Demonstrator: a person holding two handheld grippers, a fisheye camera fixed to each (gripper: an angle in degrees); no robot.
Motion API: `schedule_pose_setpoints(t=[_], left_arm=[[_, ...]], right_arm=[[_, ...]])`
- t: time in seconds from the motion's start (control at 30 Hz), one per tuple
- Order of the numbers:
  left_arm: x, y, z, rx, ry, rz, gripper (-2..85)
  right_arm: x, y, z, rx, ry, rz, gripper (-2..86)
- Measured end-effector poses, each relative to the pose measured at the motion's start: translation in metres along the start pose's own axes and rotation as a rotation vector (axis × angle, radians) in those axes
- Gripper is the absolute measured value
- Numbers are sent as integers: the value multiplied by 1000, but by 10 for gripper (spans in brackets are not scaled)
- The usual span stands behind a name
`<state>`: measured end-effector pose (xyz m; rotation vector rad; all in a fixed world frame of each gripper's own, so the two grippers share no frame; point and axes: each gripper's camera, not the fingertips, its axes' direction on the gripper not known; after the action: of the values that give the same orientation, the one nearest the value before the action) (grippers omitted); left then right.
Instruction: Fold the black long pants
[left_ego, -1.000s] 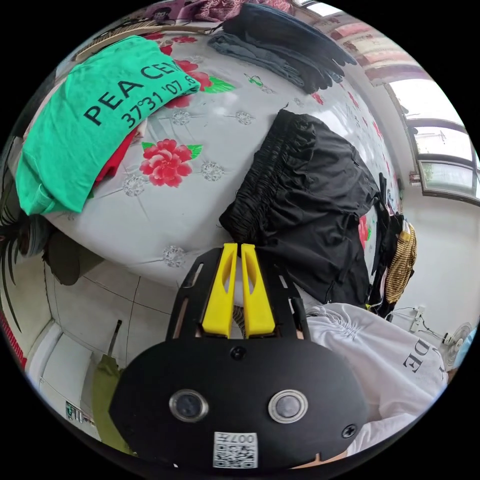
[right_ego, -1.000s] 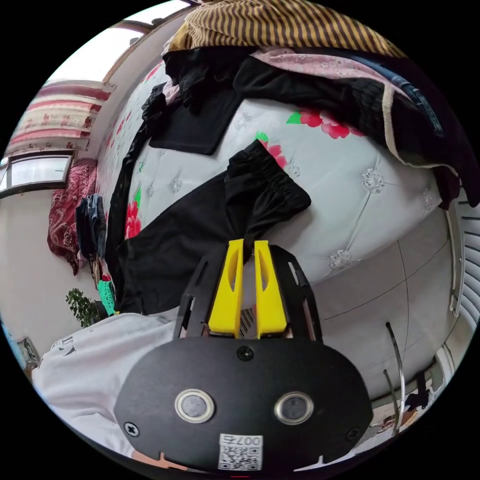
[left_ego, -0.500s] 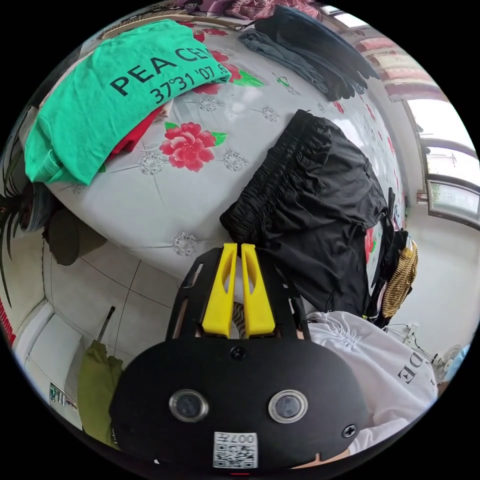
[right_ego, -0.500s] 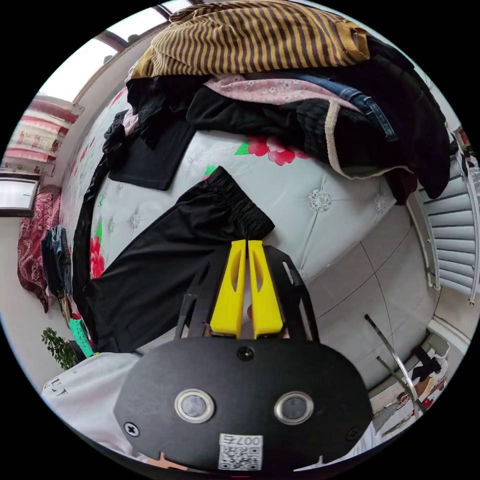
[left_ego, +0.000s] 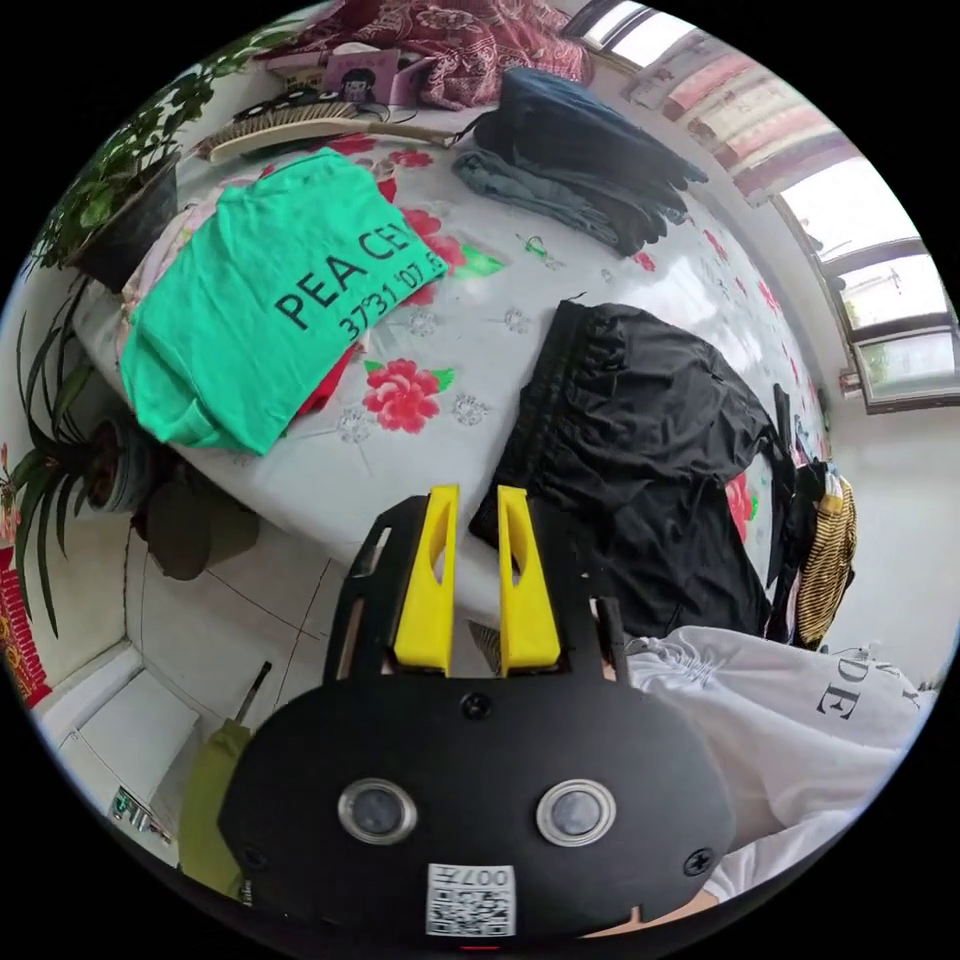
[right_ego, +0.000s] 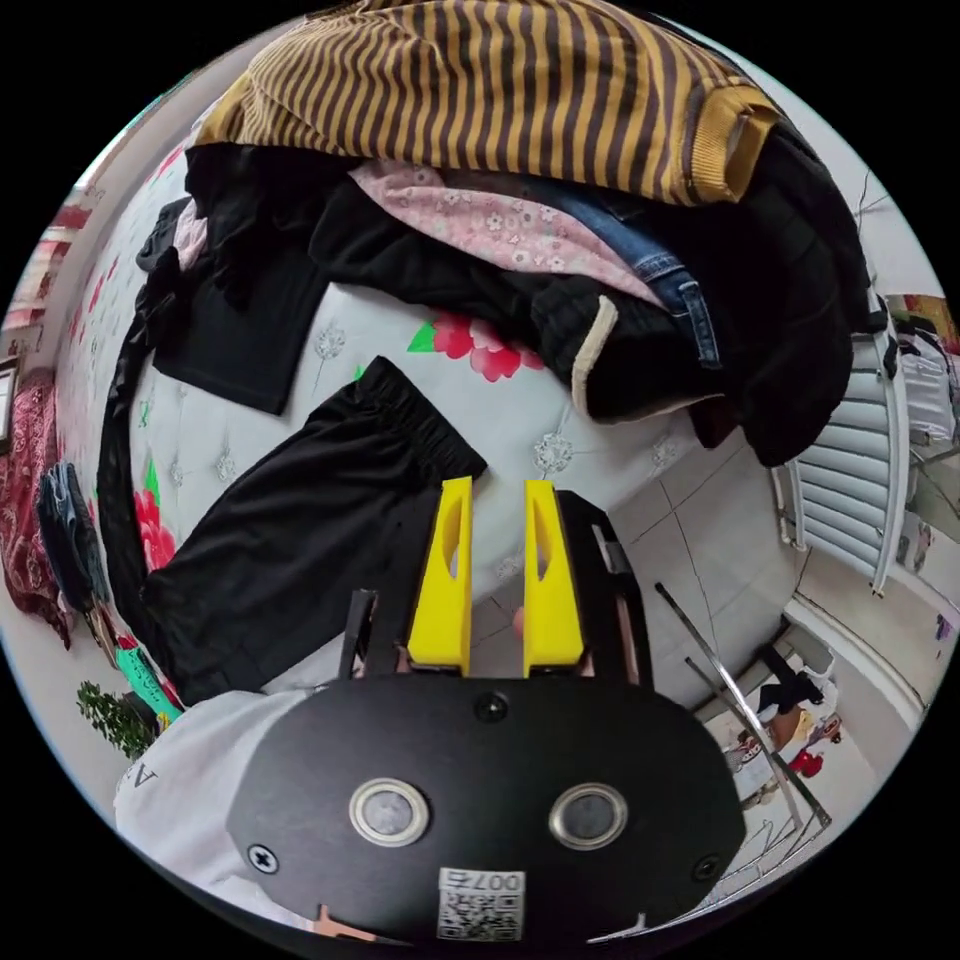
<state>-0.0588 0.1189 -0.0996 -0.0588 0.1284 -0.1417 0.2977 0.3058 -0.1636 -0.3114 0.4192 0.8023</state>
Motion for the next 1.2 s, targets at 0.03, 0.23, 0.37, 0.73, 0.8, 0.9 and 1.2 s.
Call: schedule_pose_setpoints(t=[0.03,0.23,0.37,0.73,0.8,0.9,1.2], left_arm=[[13,-19,7,12,10,32,75],[101,-142,69,-16,-22,267,97],[145,-205,105,-78,-73,367,100],[171,-247,160,-226,-191,485,7],[163,-247,154,-226,-134,466,-3],[150,-238,117,-129,-64,462,-8],[87,-156,-22,137,205,437,-9]], right_arm=[[-16,-6,-13,102,-73,-25,62],[-167,-85,-30,312,-397,-289,72],[-270,-155,-17,302,-416,-382,84],[-373,-204,37,146,-165,-585,75],[-368,-192,5,243,-178,-620,71],[-334,-166,-72,441,-298,-635,67],[-205,-57,-189,656,-455,-655,62]])
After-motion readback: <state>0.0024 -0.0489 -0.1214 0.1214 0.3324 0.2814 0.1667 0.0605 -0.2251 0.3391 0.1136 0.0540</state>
